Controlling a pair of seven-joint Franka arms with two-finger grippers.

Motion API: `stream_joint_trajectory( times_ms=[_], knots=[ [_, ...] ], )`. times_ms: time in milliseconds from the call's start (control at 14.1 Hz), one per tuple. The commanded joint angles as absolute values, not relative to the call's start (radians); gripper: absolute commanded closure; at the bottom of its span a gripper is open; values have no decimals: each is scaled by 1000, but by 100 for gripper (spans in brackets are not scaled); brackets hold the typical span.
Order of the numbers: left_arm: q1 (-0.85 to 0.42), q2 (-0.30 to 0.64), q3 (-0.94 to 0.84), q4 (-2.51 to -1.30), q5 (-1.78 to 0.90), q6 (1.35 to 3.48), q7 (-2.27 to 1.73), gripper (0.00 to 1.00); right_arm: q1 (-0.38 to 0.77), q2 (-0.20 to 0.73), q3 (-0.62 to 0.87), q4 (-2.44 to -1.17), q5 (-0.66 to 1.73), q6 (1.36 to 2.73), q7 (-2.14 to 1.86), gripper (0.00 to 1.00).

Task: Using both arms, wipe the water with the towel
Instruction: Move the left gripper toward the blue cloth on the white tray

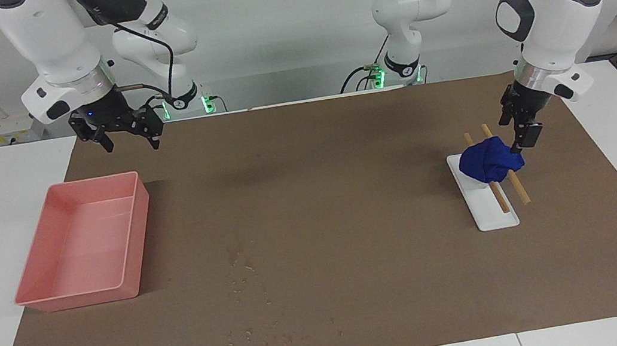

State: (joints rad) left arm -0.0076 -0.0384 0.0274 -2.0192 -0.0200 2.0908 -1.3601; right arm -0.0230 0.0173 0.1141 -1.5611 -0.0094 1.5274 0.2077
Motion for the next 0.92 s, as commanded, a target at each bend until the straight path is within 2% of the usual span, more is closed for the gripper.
stream_joint_trajectory(
  times_ms=[0, 356, 853],
  knots=[
    [-12, -45, 29, -2065, -9, 2158, -1459, 0, -41, 6, 123, -1571, 14, 1516, 189, 0],
    [-8, -23, 29, -2129, -11, 2256, -1459, 0, -41, 6, 124, -1571, 14, 1516, 189, 0],
    [-6, -17, 28, -2151, -11, 2321, -1477, 2, -41, 6, 124, -1571, 14, 1516, 189, 0]
  ],
)
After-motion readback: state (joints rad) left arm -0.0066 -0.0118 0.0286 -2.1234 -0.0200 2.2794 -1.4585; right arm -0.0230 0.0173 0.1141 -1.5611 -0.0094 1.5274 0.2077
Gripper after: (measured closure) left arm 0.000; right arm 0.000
